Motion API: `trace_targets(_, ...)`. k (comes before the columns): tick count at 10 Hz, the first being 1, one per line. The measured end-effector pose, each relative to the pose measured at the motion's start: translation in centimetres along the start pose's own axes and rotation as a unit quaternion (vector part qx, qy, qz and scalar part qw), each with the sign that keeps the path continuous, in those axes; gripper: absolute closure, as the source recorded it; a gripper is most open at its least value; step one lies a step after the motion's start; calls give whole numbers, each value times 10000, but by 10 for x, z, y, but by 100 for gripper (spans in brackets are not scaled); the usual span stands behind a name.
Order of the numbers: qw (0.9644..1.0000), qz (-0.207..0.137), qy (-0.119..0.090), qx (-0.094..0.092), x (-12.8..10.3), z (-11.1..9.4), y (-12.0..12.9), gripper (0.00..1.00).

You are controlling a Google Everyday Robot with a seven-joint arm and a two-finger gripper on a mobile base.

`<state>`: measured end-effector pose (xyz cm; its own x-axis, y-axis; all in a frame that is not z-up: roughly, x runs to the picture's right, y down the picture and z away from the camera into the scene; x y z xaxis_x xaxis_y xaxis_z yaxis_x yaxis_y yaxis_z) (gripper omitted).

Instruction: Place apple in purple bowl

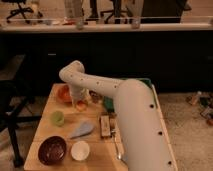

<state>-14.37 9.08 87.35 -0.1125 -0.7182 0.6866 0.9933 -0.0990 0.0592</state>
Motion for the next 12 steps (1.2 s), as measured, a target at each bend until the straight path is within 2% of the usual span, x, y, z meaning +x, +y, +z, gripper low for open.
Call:
trace_targets(6, 9995, -66, 289, 76, -62, -38, -2, 100)
trace_targets(8, 9990, -35, 383, 209, -86, -52, -15, 100)
trace_targets(10, 9989, 59, 329, 329, -96, -58, -24, 100)
trace_targets(11, 9987, 134, 160, 456, -102, -60, -31, 100)
trace_targets(12, 9987, 156, 99, 471, -104, -61, -32, 100)
